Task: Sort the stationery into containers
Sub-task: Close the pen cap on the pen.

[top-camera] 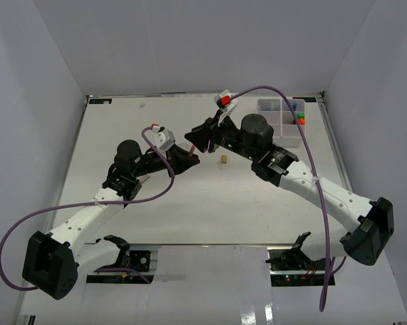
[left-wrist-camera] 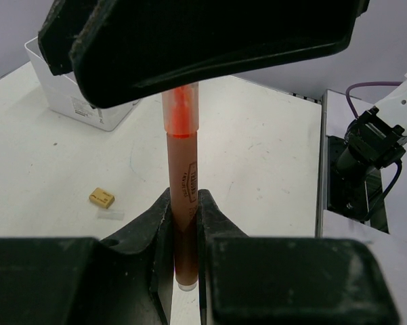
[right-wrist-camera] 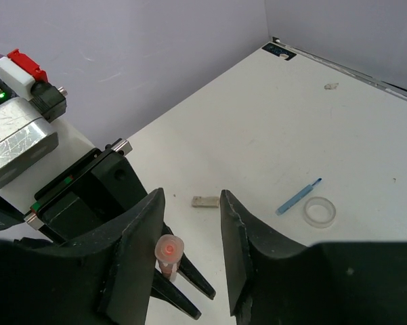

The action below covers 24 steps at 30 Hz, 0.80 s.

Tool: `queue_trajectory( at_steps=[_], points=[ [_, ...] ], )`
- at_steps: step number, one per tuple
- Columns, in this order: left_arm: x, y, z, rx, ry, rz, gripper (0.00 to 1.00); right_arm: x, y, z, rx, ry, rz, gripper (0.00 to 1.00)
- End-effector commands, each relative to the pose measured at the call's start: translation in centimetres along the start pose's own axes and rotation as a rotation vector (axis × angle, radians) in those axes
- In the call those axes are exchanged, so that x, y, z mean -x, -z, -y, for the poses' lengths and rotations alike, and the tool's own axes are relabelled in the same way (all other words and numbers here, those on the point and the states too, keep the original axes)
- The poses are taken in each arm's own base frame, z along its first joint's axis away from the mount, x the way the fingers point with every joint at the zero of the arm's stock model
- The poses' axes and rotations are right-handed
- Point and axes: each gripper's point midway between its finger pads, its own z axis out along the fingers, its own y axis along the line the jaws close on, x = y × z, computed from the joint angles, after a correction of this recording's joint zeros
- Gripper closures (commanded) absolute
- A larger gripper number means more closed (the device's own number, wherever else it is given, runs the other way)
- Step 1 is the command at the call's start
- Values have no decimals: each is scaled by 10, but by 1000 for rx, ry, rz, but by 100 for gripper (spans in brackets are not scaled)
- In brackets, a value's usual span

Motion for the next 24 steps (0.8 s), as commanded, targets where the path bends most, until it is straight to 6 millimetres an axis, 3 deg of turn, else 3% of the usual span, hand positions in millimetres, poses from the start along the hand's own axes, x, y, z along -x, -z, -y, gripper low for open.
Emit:
queue_trajectory(
  at_steps=[1, 3, 6, 12, 18, 24],
  points=[
    [19, 0, 5, -13, -45, 37, 100, 22, 0, -9, 18, 19, 53, 58],
    [18, 0, 5, -15, -44, 35, 100, 20, -1, -9, 20, 19, 48, 62],
    [19, 0, 5, -15, -50, 37, 100, 15, -2, -7, 15, 15, 28, 78],
    [28, 1, 7, -19, -86, 67, 100, 0, -2, -4, 8, 7, -16, 92],
    [49, 1, 9, -25, -146, 123, 100, -25, -1, 0, 1, -7, -87, 92],
    [83, 2, 14, -33, -227, 186, 100, -51, 0, 7, -20, -19, -172, 92]
  ],
)
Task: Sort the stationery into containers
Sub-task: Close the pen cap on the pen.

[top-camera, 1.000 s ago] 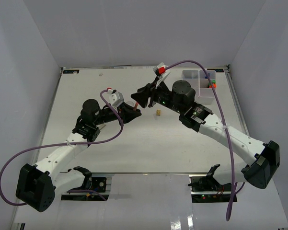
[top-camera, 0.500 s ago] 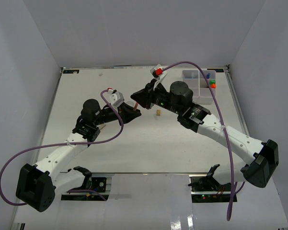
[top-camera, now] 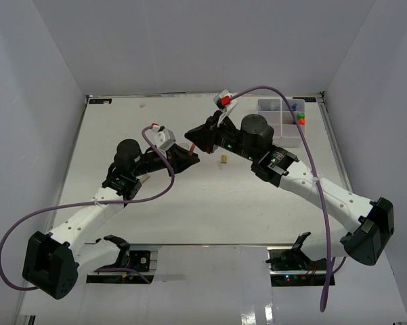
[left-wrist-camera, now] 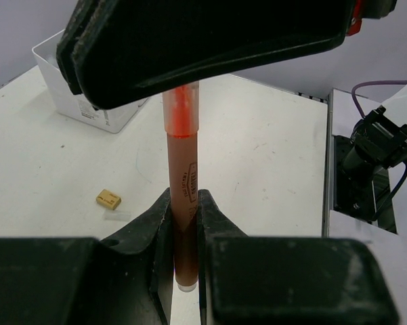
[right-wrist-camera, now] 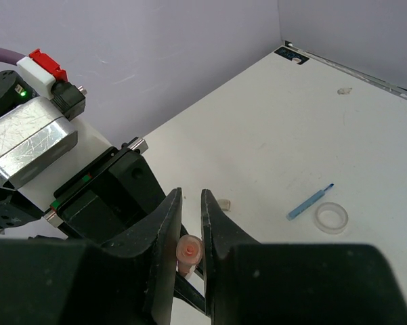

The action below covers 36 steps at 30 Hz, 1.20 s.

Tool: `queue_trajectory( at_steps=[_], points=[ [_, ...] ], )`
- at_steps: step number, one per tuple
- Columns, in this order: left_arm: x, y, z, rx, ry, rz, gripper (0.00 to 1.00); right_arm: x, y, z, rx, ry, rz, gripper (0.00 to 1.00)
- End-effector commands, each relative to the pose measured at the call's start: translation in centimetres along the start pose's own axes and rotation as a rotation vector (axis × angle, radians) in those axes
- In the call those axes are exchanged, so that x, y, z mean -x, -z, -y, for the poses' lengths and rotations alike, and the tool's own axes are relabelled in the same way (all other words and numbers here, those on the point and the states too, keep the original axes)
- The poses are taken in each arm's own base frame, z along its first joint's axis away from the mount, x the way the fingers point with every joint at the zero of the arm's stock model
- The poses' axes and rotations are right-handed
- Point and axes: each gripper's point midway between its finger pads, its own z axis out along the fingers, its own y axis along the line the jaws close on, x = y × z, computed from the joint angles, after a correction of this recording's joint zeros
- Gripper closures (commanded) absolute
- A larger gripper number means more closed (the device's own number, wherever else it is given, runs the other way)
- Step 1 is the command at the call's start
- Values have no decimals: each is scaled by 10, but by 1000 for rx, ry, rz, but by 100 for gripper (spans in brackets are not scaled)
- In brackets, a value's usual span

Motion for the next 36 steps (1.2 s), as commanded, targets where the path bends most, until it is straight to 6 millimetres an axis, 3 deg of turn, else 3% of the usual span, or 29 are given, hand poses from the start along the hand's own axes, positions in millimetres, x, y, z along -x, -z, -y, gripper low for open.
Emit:
queue_trajectory(
  at_steps=[1, 8, 20, 36],
  points=[
    [84, 2, 15, -38, -217, 193, 100, -53, 1, 16, -47, -15, -177, 92],
    [116, 2, 15, -22, -287, 267, 100, -86, 4, 22, -61, -41, -292, 92],
    [149, 3, 18, -16, -381, 331, 100, -135, 7, 21, -23, -90, -480, 92],
    [175, 0, 10, 21, -472, 350, 100, -172, 15, 27, -46, -118, -638, 92]
  ],
)
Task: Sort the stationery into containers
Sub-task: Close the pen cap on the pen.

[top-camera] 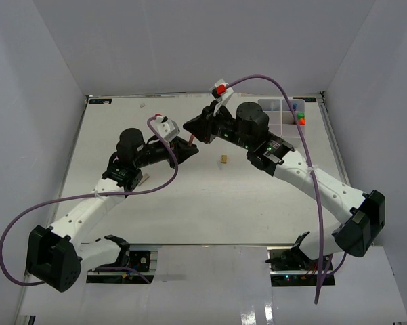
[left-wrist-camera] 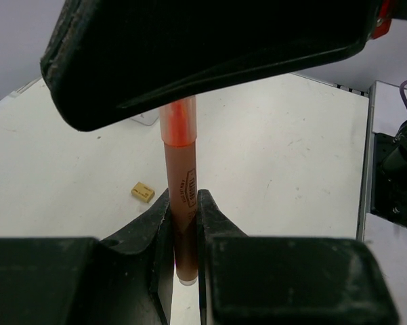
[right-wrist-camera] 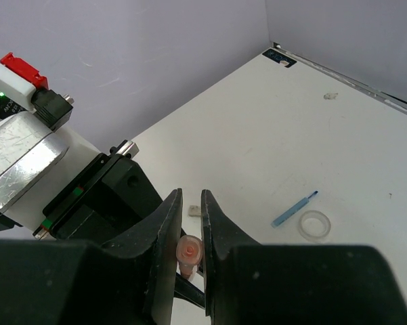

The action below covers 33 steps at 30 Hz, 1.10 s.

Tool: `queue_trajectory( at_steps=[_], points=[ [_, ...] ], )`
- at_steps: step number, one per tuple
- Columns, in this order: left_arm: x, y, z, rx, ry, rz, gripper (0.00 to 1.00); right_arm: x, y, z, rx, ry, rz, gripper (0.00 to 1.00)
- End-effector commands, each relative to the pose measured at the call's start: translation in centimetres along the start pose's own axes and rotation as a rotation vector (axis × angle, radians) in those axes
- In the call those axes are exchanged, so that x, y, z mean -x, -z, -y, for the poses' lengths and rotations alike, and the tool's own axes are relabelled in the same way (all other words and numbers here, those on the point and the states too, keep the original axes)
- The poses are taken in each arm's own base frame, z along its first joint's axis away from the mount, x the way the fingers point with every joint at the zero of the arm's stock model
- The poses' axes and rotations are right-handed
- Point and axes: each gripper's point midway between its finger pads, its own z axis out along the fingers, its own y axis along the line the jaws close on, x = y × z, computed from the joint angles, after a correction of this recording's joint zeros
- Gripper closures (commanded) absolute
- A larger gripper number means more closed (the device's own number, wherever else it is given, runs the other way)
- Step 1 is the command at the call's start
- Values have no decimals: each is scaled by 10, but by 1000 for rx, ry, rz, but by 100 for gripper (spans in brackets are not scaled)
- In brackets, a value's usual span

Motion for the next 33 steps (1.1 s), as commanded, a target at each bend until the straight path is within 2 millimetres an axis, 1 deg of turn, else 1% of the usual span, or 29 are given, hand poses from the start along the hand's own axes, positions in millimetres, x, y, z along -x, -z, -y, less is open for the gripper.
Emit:
queue_trajectory(
  at_steps=[1, 5, 6, 11, 14, 19, 25, 27, 33],
  points=[
    [163, 18, 28, -34, -411, 413, 100, -181, 27, 10, -25, -130, -601, 92],
    [170, 21, 26, -12, -440, 425, 100, -191, 29, 13, -35, -138, -633, 92],
    [174, 23, 25, 2, -453, 434, 100, -194, 30, 12, -30, -143, -641, 92],
    [184, 24, 23, 18, -472, 459, 100, -207, 35, 12, -19, -157, -676, 92],
    [193, 26, 23, 31, -478, 490, 100, -215, 39, 12, -22, -161, -694, 92],
    [208, 29, 25, 34, -489, 532, 100, -223, 42, 13, -23, -164, -710, 92],
    [217, 29, 25, 35, -513, 539, 100, -231, 46, 14, -30, -172, -736, 92],
    [224, 32, 26, 43, -530, 552, 100, -235, 48, 15, -33, -174, -746, 92],
    [234, 33, 24, 66, -557, 562, 100, -242, 53, 16, -33, -182, -765, 92]
  ],
)
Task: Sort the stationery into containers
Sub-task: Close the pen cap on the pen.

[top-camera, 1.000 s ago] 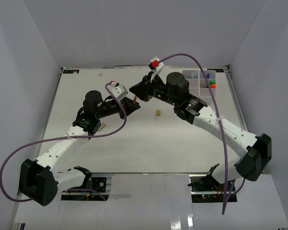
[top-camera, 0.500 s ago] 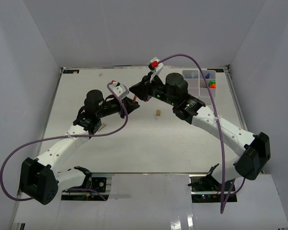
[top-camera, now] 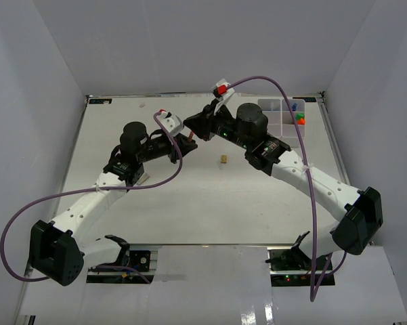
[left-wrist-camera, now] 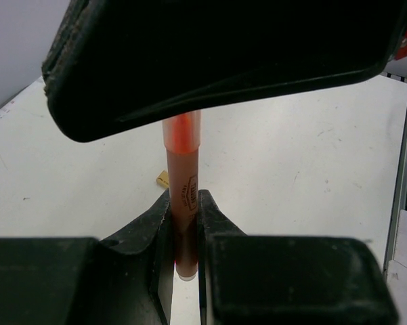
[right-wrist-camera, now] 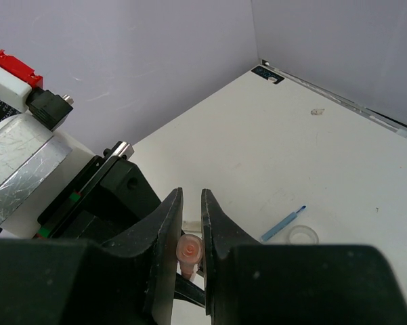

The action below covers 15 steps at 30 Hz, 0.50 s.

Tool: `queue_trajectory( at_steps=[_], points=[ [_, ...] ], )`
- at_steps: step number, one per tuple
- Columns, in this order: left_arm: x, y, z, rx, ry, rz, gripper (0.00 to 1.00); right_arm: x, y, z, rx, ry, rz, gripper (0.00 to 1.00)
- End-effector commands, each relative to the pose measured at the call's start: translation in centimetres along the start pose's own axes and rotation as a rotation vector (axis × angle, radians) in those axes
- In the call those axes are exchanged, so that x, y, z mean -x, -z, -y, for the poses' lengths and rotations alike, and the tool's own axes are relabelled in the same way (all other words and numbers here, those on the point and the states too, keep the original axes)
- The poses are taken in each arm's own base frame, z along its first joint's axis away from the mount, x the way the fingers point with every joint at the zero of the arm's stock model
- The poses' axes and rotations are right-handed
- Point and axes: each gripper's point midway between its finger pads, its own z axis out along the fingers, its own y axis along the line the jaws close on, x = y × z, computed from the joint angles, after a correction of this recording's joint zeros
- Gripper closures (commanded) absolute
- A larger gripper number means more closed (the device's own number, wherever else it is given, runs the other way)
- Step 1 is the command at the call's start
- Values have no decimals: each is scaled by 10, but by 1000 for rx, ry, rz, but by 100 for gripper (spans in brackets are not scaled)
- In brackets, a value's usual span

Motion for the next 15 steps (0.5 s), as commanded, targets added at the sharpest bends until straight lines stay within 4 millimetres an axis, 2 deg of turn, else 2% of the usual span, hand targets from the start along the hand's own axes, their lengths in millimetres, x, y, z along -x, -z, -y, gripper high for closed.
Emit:
queue_trajectory(
  at_steps=[1, 15],
  points=[
    [237, 57, 33, 33, -504, 644, 100, -237, 73, -3, -12, -197, -813, 92],
    [260, 71, 31, 93, -525, 731, 100, -263, 88, -3, -4, -226, -882, 92]
  ],
)
